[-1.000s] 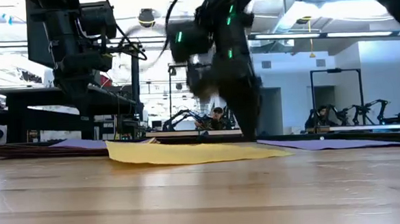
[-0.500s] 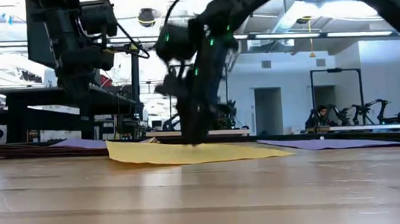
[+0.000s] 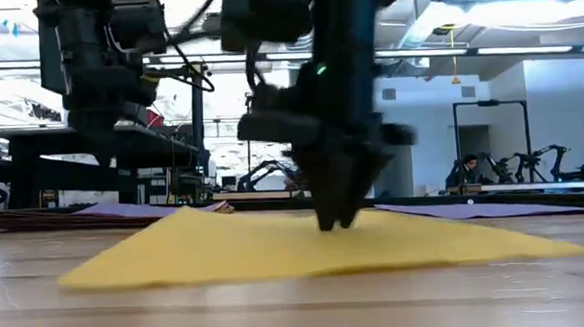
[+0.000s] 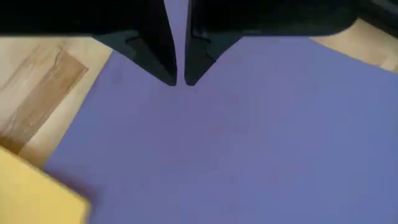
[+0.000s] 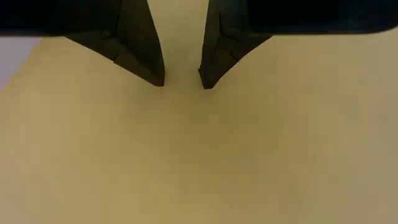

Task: Organize paper
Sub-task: Put the yellow paper into the bottom right of the table

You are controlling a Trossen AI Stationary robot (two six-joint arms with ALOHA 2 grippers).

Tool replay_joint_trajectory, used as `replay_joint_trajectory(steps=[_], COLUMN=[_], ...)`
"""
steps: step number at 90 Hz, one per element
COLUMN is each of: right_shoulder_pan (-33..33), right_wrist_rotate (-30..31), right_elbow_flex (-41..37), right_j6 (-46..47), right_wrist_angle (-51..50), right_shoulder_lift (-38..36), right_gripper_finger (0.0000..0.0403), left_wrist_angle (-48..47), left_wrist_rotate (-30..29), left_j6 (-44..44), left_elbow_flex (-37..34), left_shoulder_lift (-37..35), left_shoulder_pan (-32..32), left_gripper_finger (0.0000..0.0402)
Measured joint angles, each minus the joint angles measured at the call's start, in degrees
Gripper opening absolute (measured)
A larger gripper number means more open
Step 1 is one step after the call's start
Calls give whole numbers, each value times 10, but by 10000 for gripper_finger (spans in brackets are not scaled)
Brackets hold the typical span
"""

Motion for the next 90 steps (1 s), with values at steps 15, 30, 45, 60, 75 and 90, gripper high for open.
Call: replay_joint_trajectory(steps=[15, 30, 45, 60, 75, 90], right_shoulder_pan=[73, 126, 152, 171, 202, 229], right_wrist_rotate=[1, -12, -34, -61, -106, -121], right_elbow_flex=[-12, -13, -15, -43, -70, -77], right_j6=[129, 226, 237, 210, 233, 226], right_wrist_angle=[-32, -83, -124, -156, -176, -211], right_shoulder_lift=[-1, 0, 1, 0, -2, -1], right_gripper_finger=[101, 101, 101, 101, 101, 101], left_wrist_angle=[-15, -20, -27, -31, -33, -33], left_wrist_rotate=[0, 0, 0, -1, -1, -1], left_j6=[-4, 6, 34, 69, 76, 76], left_elbow_flex=[0, 0, 0, 0, 0, 0], left_shoulder_lift=[0, 0, 0, 0, 0, 0], left_shoulder_pan=[-8, -9, -9, -9, -9, -9], left_gripper_finger=[17, 17, 17, 17, 17, 17])
